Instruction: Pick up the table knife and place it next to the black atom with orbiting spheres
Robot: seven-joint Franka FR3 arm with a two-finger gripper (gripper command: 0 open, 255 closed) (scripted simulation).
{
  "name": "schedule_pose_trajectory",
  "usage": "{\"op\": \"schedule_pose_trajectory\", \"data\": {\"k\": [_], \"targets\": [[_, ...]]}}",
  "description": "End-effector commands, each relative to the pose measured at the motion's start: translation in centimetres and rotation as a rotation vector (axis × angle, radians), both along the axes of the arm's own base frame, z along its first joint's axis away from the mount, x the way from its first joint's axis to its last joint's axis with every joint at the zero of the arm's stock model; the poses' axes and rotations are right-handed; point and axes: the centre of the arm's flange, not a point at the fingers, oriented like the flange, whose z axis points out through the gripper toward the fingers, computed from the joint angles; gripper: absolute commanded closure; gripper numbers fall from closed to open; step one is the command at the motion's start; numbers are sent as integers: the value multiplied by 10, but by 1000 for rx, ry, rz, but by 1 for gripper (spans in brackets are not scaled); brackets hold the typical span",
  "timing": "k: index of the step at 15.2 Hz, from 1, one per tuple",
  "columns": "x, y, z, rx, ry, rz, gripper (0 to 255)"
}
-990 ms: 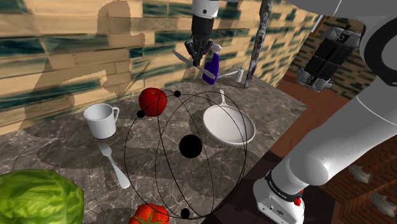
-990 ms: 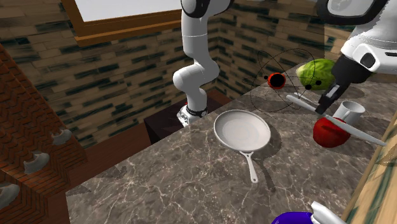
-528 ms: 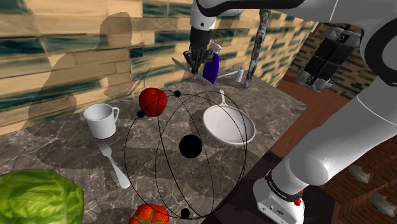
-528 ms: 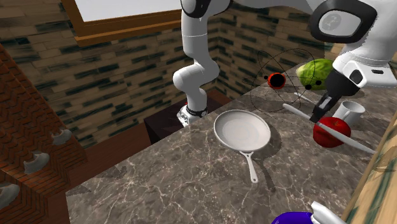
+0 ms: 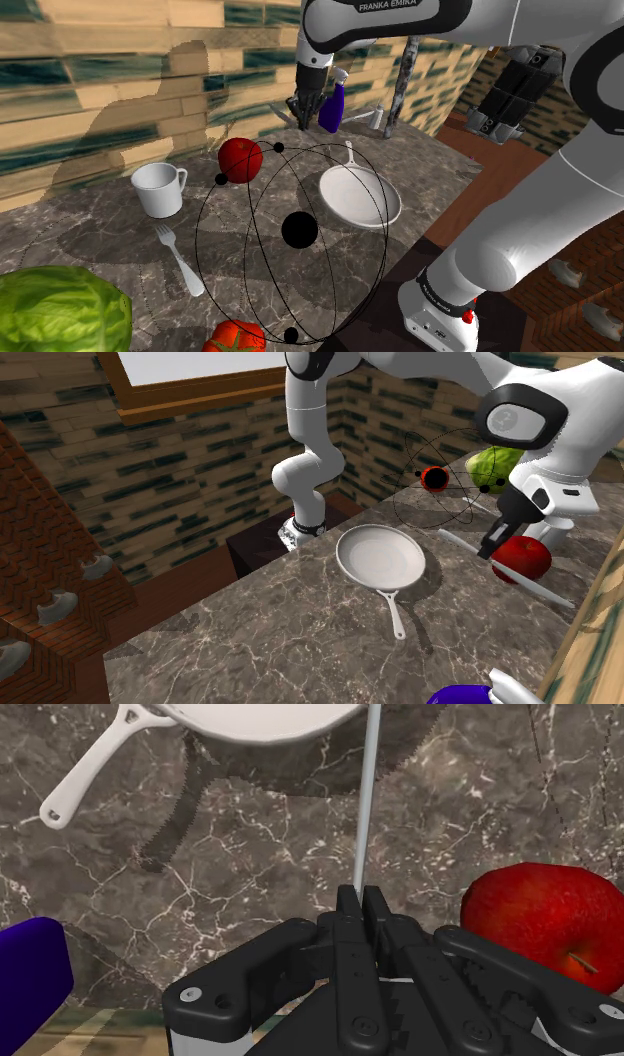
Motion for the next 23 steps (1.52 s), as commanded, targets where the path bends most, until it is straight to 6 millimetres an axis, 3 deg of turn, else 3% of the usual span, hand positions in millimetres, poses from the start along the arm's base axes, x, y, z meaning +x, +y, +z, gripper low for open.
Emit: {"op": "schedule_pose_trajectory", "data": {"k": [1,23], "targets": [[0,1,-10,0,-1,0,255],[0,1,-121,0,-1,0,255]]}}
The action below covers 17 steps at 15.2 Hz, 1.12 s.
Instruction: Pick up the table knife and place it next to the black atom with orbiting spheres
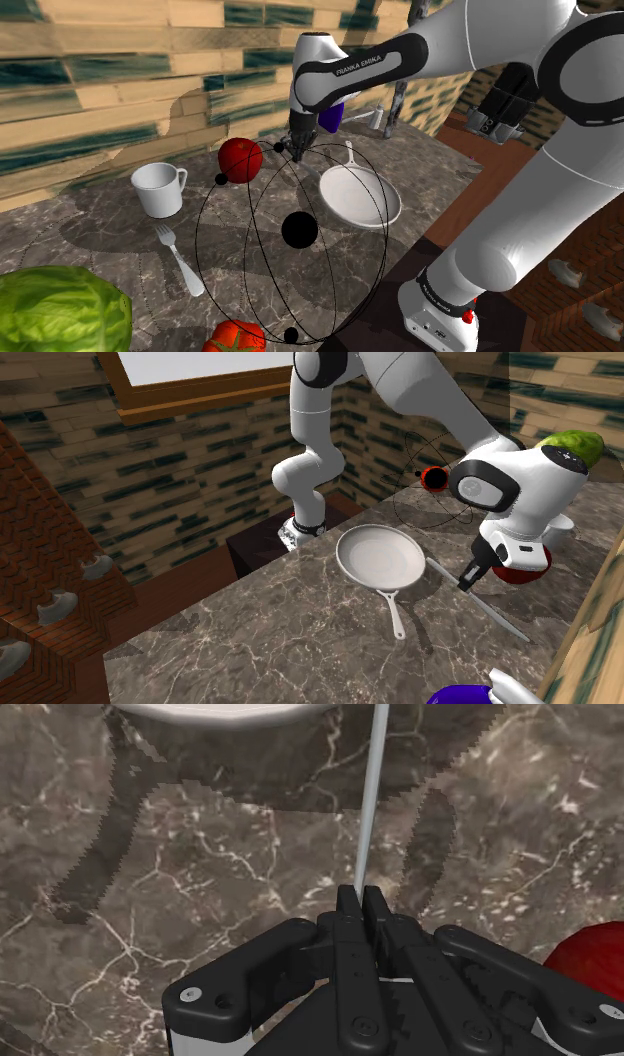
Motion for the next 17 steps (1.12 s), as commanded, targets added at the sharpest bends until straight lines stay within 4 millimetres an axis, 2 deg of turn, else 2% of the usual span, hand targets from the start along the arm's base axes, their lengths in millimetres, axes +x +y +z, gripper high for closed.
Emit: {"op": "schedule_pose_trajectory", "data": {"k": [1,6,7,12,16,17], "targets": [[0,1,-4,0,1,0,255],[0,1,-4,0,1,0,255],[-1,0,-4,0,1,0,0],[0,1,-4,0,1,0,0],[2,0,46,0,1,0,0],[2,0,46,0,1,0,0]]}}
